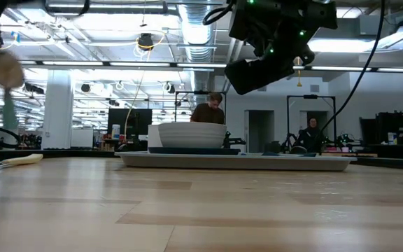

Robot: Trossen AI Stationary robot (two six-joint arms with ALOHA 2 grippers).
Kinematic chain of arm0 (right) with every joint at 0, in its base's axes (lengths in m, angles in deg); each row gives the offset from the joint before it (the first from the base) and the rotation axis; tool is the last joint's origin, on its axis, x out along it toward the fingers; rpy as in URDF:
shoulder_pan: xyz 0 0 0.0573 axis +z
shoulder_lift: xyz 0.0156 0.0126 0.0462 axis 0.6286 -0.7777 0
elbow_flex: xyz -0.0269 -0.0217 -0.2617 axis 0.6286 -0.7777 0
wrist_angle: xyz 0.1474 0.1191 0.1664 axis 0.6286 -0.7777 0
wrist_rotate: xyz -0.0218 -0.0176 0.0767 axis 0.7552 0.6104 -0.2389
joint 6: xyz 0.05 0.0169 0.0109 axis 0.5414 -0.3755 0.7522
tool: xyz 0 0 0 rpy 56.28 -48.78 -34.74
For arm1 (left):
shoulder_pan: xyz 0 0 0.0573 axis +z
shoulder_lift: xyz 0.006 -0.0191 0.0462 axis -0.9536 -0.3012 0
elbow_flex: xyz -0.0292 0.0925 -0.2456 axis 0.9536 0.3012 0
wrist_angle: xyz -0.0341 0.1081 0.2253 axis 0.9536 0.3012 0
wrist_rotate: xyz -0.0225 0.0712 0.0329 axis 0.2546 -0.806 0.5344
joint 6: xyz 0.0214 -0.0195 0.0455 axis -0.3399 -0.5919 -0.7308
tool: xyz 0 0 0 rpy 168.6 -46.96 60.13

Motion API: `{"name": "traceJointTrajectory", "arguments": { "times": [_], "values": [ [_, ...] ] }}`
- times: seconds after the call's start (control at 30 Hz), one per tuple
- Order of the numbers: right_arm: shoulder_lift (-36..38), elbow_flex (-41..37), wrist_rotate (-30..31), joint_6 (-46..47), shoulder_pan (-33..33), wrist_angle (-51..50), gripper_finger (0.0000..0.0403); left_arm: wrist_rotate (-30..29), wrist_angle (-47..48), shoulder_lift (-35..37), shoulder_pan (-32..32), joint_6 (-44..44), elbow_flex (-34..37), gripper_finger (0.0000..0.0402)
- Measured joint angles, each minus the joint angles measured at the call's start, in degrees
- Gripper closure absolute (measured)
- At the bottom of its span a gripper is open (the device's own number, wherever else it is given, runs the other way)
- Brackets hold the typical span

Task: Set up tray
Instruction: Put the blue spoon to the left of the orange fork on the gray table tray

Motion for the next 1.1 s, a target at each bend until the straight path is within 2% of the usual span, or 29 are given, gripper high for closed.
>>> {"name": "traceJointTrajectory", "arguments": {
  "times": [0.1,0.23,0.4,0.5,0.6,0.67,0.77,0.93,1.03,1.1],
  "values": [
    [0.00,0.00,0.00,-1.50,0.01,1.14,0.0269,-3.35,2.50,0.00,0.47,-1.17,-4.68,0.0400],
    [0.00,0.00,0.00,-1.73,0.01,1.76,0.0269,-11.26,3.41,0.00,0.75,-5.47,-10.57,0.0401],
    [0.00,0.00,-0.88,-6.48,0.01,2.22,0.0269,-20.97,1.45,0.00,0.74,-17.98,-16.87,0.0401],
    [0.00,0.00,-3.84,-12.58,0.01,2.86,0.0269,-24.44,-1.89,0.00,0.74,-27.40,-19.64,0.0401],
    [0.00,0.00,-11.60,-22.51,-0.03,4.52,0.0271,-25.37,-6.20,0.00,0.76,-36.16,-21.09,0.0401],
    [0.01,0.00,-19.20,-30.14,-0.03,6.61,0.0276,-24.93,-9.91,0.03,0.90,-42.02,-21.24,0.0401],
    [0.00,0.00,-31.42,-40.18,0.01,11.11,0.0286,-21.10,-13.56,0.20,1.51,-48.75,-21.26,0.0402],
    [0.01,0.00,-51.58,-55.45,0.66,19.32,0.0297,-11.36,-15.40,1.43,3.64,-54.64,-21.26,0.0401],
    [0.02,0.00,-60.74,-62.85,1.74,24.62,0.0300,-4.12,-17.06,3.36,5.37,-56.76,-21.26,0.0401],
    [0.02,0.00,-64.56,-66.37,2.45,27.85,0.0301,0.46,-18.61,4.96,6.57,-58.84,-21.26,0.0401]
  ]
}}
